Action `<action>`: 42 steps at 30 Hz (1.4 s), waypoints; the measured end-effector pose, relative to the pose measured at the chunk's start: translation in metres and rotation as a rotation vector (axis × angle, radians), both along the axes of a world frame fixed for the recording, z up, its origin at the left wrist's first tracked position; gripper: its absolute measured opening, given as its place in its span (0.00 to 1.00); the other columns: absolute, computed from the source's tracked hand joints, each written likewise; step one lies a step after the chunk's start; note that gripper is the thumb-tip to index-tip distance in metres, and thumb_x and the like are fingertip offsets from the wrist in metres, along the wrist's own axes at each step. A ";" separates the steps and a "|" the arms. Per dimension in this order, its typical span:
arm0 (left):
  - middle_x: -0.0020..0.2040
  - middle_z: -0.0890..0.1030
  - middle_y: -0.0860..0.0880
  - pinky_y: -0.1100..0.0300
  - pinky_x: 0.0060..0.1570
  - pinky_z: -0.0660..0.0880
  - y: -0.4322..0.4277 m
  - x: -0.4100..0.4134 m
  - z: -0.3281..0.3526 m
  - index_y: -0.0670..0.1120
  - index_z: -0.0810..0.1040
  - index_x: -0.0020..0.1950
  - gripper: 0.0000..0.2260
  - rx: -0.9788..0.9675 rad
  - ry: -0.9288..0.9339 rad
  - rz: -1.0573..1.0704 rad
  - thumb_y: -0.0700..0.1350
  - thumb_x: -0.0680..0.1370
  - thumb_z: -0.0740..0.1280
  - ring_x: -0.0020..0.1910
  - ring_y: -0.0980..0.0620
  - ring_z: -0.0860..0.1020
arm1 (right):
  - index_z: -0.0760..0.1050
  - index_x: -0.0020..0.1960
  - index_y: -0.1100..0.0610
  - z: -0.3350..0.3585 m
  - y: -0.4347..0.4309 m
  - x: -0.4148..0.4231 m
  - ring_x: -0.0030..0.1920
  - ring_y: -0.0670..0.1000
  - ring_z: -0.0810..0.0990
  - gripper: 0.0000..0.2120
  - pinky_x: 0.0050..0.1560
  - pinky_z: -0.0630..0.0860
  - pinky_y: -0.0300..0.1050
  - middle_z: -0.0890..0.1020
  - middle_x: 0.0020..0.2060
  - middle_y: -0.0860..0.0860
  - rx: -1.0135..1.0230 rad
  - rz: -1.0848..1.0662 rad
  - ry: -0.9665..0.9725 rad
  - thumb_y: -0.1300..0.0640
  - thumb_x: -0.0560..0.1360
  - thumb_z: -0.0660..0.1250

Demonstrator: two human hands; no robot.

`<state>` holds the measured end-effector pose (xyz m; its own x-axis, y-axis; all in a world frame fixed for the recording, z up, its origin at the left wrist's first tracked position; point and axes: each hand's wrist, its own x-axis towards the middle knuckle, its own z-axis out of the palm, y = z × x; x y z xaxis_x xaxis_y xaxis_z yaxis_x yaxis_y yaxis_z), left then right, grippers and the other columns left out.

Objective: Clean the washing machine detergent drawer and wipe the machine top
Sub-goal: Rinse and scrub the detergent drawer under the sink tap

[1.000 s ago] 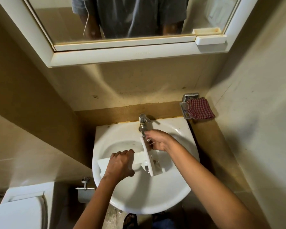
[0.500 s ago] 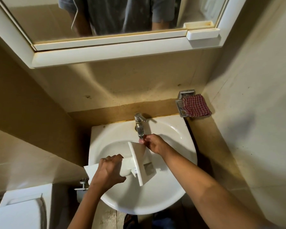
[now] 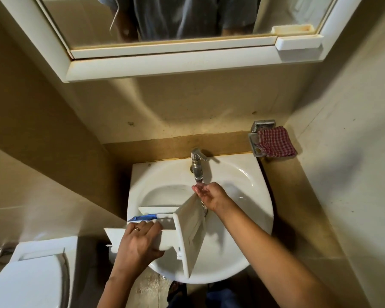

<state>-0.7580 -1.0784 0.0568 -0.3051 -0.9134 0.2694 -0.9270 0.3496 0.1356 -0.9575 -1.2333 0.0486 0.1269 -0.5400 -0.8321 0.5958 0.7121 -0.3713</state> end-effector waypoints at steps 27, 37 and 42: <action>0.30 0.71 0.50 0.53 0.31 0.68 -0.046 -0.009 0.033 0.44 0.68 0.41 0.23 0.374 0.356 0.377 0.52 0.59 0.78 0.31 0.46 0.71 | 0.51 0.77 0.53 0.072 0.096 0.022 0.76 0.43 0.49 0.26 0.75 0.49 0.40 0.52 0.77 0.48 -1.202 0.874 0.758 0.49 0.82 0.51; 0.35 0.78 0.49 0.54 0.37 0.73 -0.047 0.000 0.040 0.47 0.73 0.44 0.26 0.485 0.435 0.348 0.60 0.52 0.71 0.36 0.47 0.75 | 0.45 0.78 0.51 0.006 0.076 -0.020 0.77 0.44 0.45 0.24 0.75 0.45 0.42 0.47 0.78 0.47 -0.622 0.889 0.656 0.48 0.84 0.44; 0.44 0.79 0.47 0.55 0.42 0.75 -0.059 -0.010 0.049 0.46 0.72 0.53 0.26 0.586 0.277 0.334 0.51 0.60 0.78 0.45 0.44 0.77 | 0.49 0.78 0.50 0.042 0.090 -0.001 0.76 0.41 0.45 0.23 0.76 0.44 0.41 0.49 0.77 0.43 -0.867 0.855 0.649 0.51 0.84 0.45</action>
<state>-0.7684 -1.1379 0.1056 0.0235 -0.9637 -0.2659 -0.8760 -0.1480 0.4591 -0.9583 -1.1434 0.0902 0.4013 -0.8620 -0.3096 -0.3542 0.1656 -0.9204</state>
